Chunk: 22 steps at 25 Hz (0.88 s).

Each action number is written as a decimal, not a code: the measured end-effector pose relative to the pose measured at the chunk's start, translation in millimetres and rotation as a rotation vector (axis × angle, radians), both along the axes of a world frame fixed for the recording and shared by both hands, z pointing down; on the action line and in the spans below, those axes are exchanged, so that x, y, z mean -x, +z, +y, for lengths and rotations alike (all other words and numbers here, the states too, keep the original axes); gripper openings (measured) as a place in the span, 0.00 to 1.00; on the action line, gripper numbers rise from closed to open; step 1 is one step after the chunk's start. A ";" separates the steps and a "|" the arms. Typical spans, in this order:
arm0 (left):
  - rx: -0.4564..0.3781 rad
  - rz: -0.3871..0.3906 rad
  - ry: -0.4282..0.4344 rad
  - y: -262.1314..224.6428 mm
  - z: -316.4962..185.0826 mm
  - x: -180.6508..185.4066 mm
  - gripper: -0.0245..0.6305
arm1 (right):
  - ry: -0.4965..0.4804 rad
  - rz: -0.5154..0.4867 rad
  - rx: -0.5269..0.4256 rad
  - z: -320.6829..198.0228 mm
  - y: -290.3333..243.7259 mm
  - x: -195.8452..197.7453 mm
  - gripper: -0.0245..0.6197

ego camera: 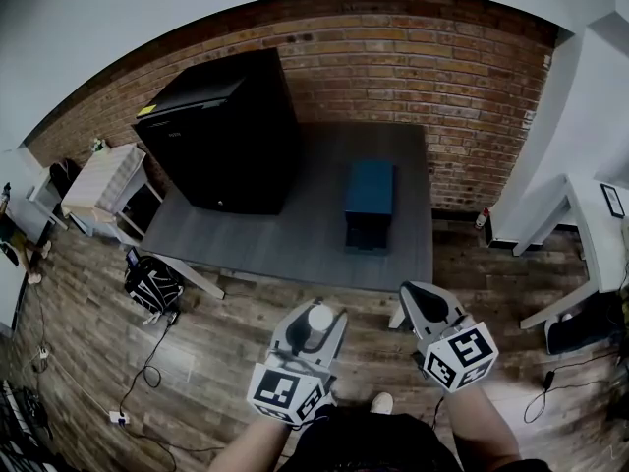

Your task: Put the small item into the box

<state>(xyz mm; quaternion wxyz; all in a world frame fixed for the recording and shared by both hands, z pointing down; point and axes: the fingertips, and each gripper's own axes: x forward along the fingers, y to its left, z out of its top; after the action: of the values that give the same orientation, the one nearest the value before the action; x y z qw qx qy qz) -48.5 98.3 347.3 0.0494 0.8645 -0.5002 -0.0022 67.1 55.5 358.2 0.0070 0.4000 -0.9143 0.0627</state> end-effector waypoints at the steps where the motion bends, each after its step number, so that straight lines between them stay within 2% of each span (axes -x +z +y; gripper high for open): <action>1: 0.000 0.001 0.003 -0.6 -1.4 2.2 0.35 | 0.004 0.000 0.001 -1.2 -0.7 1.9 0.07; 22: -0.006 0.007 0.102 -1.1 -49.7 56.1 0.34 | 0.102 -0.006 0.002 -40.4 -4.1 52.9 0.07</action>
<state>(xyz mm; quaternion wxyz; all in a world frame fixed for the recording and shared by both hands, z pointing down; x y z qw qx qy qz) -104.6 48.7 346.1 0.0484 0.8890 -0.4554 -0.0043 14.1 15.1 354.1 0.0015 0.4458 -0.8928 0.0649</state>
